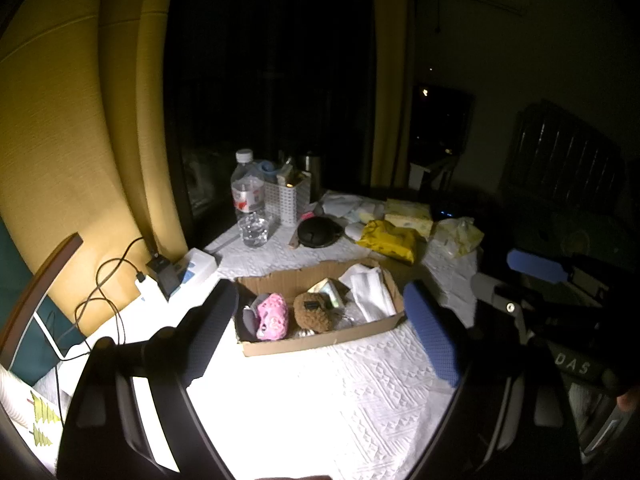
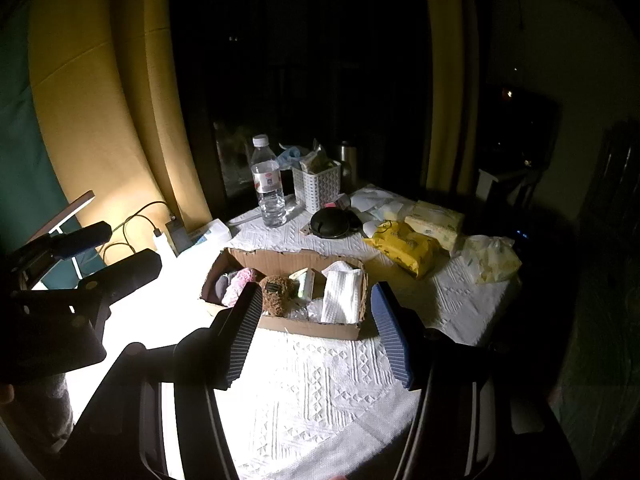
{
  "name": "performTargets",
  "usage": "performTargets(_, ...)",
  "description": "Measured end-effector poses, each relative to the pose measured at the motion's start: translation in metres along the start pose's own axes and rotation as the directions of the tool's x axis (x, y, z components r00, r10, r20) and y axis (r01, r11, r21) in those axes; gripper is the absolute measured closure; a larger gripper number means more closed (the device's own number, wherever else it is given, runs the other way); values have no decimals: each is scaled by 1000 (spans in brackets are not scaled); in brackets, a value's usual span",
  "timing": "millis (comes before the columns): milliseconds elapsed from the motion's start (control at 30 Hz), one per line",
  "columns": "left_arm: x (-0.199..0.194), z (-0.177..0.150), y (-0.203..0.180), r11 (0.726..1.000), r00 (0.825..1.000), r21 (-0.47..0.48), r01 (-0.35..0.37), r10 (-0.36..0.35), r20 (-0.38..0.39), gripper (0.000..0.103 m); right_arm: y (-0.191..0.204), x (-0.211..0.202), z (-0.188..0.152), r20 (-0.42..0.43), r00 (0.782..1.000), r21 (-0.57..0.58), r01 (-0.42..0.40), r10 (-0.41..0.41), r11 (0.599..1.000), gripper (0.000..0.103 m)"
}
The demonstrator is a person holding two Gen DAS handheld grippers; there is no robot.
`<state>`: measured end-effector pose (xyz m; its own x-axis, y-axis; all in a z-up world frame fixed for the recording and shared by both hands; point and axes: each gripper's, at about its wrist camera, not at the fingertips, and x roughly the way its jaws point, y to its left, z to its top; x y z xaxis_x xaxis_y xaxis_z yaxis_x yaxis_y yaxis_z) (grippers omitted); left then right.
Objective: Organize soft objects
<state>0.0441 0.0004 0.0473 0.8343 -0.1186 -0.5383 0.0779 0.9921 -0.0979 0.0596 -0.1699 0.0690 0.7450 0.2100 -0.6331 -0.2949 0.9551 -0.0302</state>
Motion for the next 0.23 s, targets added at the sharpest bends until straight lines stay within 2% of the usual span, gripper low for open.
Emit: performTargets(233,2,1,2,1000,1000,9,1,-1,6,16,0,-2,-3,-4,1000,2,-6,6,1000,43)
